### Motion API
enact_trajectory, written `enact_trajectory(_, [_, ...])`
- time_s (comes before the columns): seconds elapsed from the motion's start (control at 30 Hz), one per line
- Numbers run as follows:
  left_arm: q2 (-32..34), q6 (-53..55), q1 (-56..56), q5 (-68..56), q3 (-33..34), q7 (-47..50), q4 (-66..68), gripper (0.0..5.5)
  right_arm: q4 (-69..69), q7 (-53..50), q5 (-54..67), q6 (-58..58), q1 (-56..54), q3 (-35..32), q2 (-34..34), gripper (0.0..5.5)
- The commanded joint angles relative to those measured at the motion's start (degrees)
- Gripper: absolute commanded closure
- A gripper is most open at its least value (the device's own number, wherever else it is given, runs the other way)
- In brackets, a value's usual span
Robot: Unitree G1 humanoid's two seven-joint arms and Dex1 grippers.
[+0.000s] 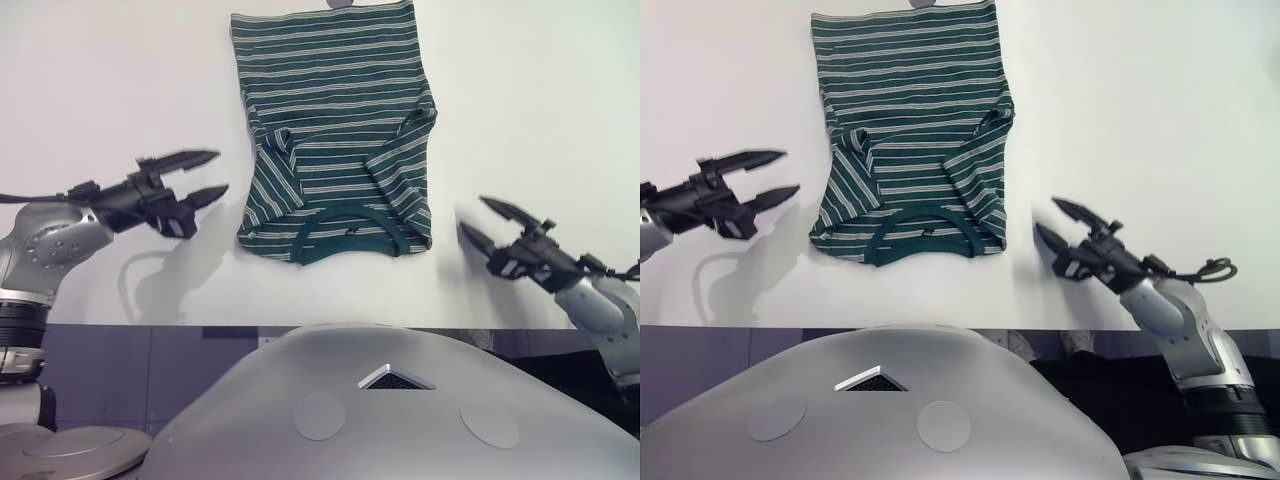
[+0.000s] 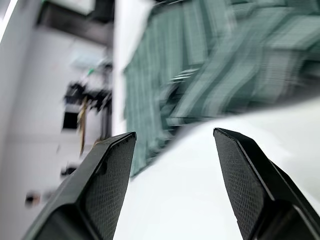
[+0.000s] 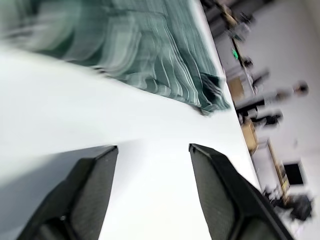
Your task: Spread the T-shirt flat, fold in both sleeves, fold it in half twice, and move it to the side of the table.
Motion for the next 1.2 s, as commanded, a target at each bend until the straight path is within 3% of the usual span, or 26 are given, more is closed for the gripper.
enact_trajectory(0.03, [0.4, -9.7, -0.6, 11.0, -0.5, 4.4, 5.7, 2.65, 10.1, -5.3, -12.6, -10.3, -3.4, 2.8, -3.2, 2.84])
enact_trajectory(0.23, [-8.0, -6.8, -5.6, 19.6, -4.3, 10.5, 6.2, 2.65, 15.1, -3.4, -14.6, -10.2, -16.0, 11.0, 0.5, 2.84])
enact_trajectory(0.6, [-11.3, -5.5, -7.8, 24.6, -11.9, 17.2, 4.9, 2.65, 18.6, 2.7, -14.3, -7.3, -25.3, 23.8, 3.8, 2.84])
enact_trajectory(0.83, [-11.3, -2.4, -10.5, 26.4, -14.5, 19.7, 6.3, 3.89, 19.4, 2.6, -14.6, -7.0, -25.9, 26.4, 2.7, 4.27])
enact_trajectory(1.03, [-10.1, -3.0, -12.7, 25.9, -18.1, 19.4, 9.9, 4.86, 19.1, 5.1, -11.2, -6.4, -26.7, 27.6, 2.0, 4.79])
enact_trajectory(1.2, [-7.2, -3.8, -16.1, 10.1, -27.1, 5.6, 5.0, 5.44, 3.7, 26.3, 11.6, 4.0, -31.2, 29.0, -5.7, 5.37])
